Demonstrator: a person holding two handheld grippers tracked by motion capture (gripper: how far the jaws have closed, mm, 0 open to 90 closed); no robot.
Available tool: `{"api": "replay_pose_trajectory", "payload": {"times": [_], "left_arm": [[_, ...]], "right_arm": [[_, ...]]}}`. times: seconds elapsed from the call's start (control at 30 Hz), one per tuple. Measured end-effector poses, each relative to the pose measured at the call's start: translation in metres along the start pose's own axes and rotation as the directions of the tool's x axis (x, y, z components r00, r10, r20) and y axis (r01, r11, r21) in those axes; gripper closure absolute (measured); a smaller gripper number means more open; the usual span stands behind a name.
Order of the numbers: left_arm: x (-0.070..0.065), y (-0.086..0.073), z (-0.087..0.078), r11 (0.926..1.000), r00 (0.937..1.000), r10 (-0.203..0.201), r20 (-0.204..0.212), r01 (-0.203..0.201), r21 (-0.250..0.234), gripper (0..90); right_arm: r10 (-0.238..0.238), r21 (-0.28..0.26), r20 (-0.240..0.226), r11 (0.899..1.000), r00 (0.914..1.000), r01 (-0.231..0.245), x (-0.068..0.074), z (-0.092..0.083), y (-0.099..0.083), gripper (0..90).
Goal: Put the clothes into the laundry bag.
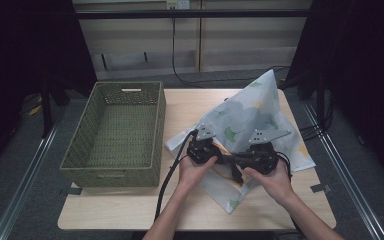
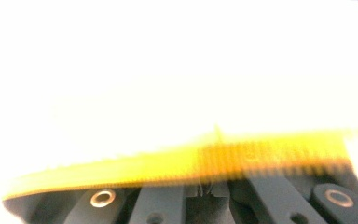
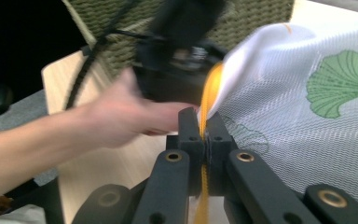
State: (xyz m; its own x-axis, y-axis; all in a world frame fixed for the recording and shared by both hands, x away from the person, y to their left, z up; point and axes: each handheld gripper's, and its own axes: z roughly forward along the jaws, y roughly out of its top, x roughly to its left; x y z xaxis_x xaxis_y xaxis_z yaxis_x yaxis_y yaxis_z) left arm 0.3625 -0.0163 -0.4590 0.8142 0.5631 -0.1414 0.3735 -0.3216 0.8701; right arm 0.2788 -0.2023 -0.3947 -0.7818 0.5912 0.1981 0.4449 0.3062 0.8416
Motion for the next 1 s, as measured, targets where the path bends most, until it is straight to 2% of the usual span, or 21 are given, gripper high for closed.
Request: {"api": "replay_pose_trajectory", "payload": {"times": [0.07,0.17,0.23,0.27,0.3,0.33,0.37,0.43,0.47,0.53,0.6,0.63,0.67,0.7,0.83,0.9,0.97,1.0], "left_arm": [[0.003,-0.003,0.009,0.9998,0.9995,-0.018,-0.027,0.017,-0.012,86.0],[0.009,-0.016,0.024,0.9986,0.9967,-0.012,-0.080,0.016,0.051,84.8],[0.013,-0.023,0.028,0.9969,0.9967,-0.004,-0.081,0.011,0.077,82.1],[0.016,-0.028,0.030,0.9951,0.9966,-0.013,-0.082,0.021,0.097,79.0],[0.020,-0.032,0.031,0.9898,0.9967,-0.038,-0.072,0.047,0.135,74.6],[0.021,-0.034,0.030,0.9885,0.9960,-0.041,-0.080,0.052,0.142,70.6],[0.022,-0.035,0.028,0.9893,0.9960,-0.036,-0.082,0.047,0.138,68.6],[0.022,-0.037,0.021,0.9908,0.9963,-0.051,-0.069,0.060,0.122,59.7],[0.021,-0.036,0.016,0.9898,0.9958,-0.038,-0.083,0.049,0.134,54.6],[0.014,-0.035,0.002,0.9905,0.9961,-0.019,-0.086,0.030,0.134,47.4],[0.008,-0.035,-0.010,0.9945,0.9972,-0.014,-0.074,0.022,0.103,40.5],[0.003,-0.036,-0.019,0.9963,0.9968,0.006,-0.080,0.001,0.086,38.3],[0.001,-0.037,-0.025,0.9957,0.9955,0.021,-0.092,-0.013,0.092,34.7],[-0.002,-0.039,-0.031,0.9963,0.9960,0.023,-0.086,-0.015,0.084,32.8],[-0.015,-0.046,-0.055,0.9958,0.9945,0.047,-0.094,-0.039,0.082,30.1],[-0.019,-0.050,-0.060,0.9920,0.9908,0.065,-0.119,-0.052,0.115,29.3],[-0.017,-0.054,-0.061,0.9878,0.9914,0.051,-0.121,-0.032,0.152,33.7],[-0.016,-0.057,-0.061,0.9848,0.9900,0.062,-0.127,-0.040,0.169,34.0]], "right_arm": [[0.017,-0.003,-0.018,1.000,0.9997,-0.017,0.000,-0.002,-0.002,88.9],[0.043,0.012,-0.020,0.999,0.9989,-0.043,-0.006,0.000,-0.009,88.9],[0.055,0.035,-0.012,0.998,0.9984,-0.054,-0.012,0.005,-0.015,88.9],[0.062,0.050,-0.006,0.997,0.9981,-0.062,-0.014,0.007,-0.018,88.9],[0.060,0.065,0.003,0.996,0.9982,-0.060,-0.017,0.010,-0.021,88.8],[0.062,0.080,0.016,0.995,0.9979,-0.063,-0.019,0.013,-0.024,88.9],[0.066,0.086,0.018,0.994,0.9976,-0.068,-0.022,0.015,-0.026,88.9],[0.073,0.097,0.030,0.992,0.9969,-0.075,-0.025,0.018,-0.029,88.8],[0.077,0.098,0.031,0.992,0.9966,-0.080,-0.026,0.018,-0.029,88.8],[0.075,0.094,0.037,0.992,0.9965,-0.079,-0.027,0.018,-0.029,88.7],[0.079,0.088,0.041,0.993,0.9960,-0.083,-0.027,0.017,-0.027,88.7],[0.076,0.087,0.042,0.993,0.9962,-0.079,-0.028,0.017,-0.027,88.7],[0.077,0.084,0.043,0.993,0.9961,-0.081,-0.028,0.016,-0.027,88.7],[0.076,0.083,0.044,0.993,0.9961,-0.079,-0.028,0.015,-0.027,88.7],[0.077,0.084,0.047,0.993,0.9959,-0.081,-0.029,0.015,-0.027,88.6],[0.077,0.083,0.050,0.993,0.9958,-0.081,-0.029,0.015,-0.027,88.6],[0.074,0.083,0.051,0.993,0.9959,-0.078,-0.029,0.016,-0.026,88.6],[0.071,0.084,0.051,0.994,0.9962,-0.075,-0.029,0.016,-0.026,88.6]]}}
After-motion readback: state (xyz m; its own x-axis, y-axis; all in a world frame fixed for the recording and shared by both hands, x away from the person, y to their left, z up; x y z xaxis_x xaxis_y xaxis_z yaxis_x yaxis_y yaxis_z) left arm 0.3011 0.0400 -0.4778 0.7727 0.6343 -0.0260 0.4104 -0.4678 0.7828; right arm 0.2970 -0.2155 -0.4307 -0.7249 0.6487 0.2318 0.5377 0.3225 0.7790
